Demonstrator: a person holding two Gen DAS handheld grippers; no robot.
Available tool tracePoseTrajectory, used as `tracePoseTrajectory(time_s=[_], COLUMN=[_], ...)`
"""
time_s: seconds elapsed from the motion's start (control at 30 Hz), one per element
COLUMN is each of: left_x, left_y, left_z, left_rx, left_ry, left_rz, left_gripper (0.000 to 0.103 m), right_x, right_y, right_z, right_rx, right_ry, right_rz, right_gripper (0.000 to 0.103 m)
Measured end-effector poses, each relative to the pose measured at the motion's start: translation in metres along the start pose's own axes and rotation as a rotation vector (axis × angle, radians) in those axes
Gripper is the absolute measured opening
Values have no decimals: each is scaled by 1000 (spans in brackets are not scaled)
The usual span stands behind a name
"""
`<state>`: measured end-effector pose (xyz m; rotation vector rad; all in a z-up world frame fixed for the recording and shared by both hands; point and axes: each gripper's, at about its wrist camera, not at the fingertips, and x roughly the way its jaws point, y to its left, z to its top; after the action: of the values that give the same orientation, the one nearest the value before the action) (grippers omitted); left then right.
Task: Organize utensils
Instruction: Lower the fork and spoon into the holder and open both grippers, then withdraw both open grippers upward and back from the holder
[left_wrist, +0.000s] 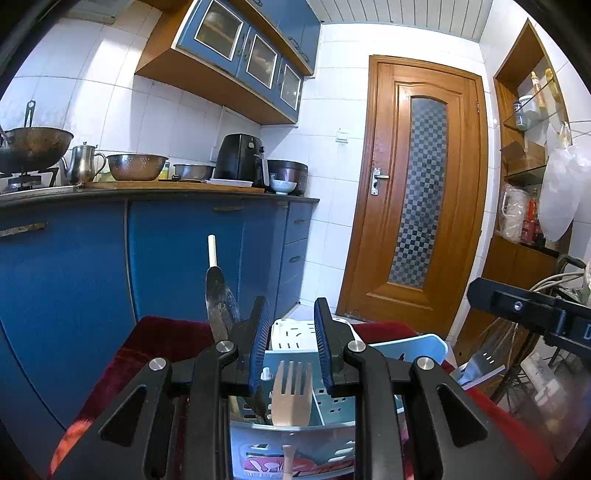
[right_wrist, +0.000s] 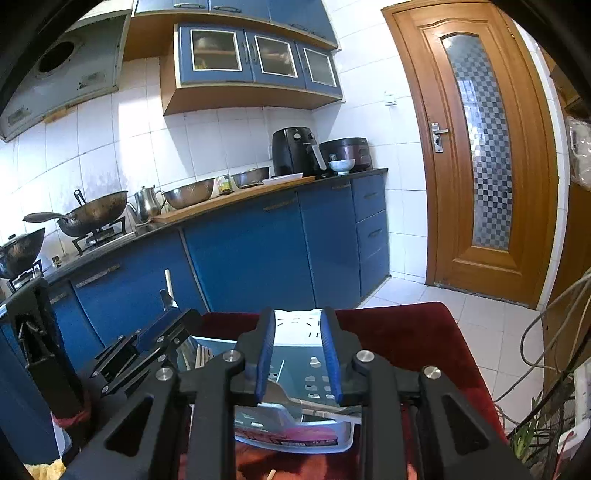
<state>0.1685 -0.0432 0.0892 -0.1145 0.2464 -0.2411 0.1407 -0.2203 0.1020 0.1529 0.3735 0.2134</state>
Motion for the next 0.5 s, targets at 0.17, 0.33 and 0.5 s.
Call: tracePoseTrajectory(time_s=[0.17,0.33,0.5], left_x=[-7,-20,-34], left_y=[2,5,8], left_z=[3,10,19], left_rx=[-13,-27,-29], left_ry=[7,8,11], left_rz=[-9,-27,-38], left_gripper=[24,24,24], right_x=[-12,-21,-29], right_y=[-9,-18,-26], right_z=[-3,-7,-13], right_rx=[36,76,110], right_ry=[-5,2,8], right_rz=[7,13,14], right_gripper=[29,29,29])
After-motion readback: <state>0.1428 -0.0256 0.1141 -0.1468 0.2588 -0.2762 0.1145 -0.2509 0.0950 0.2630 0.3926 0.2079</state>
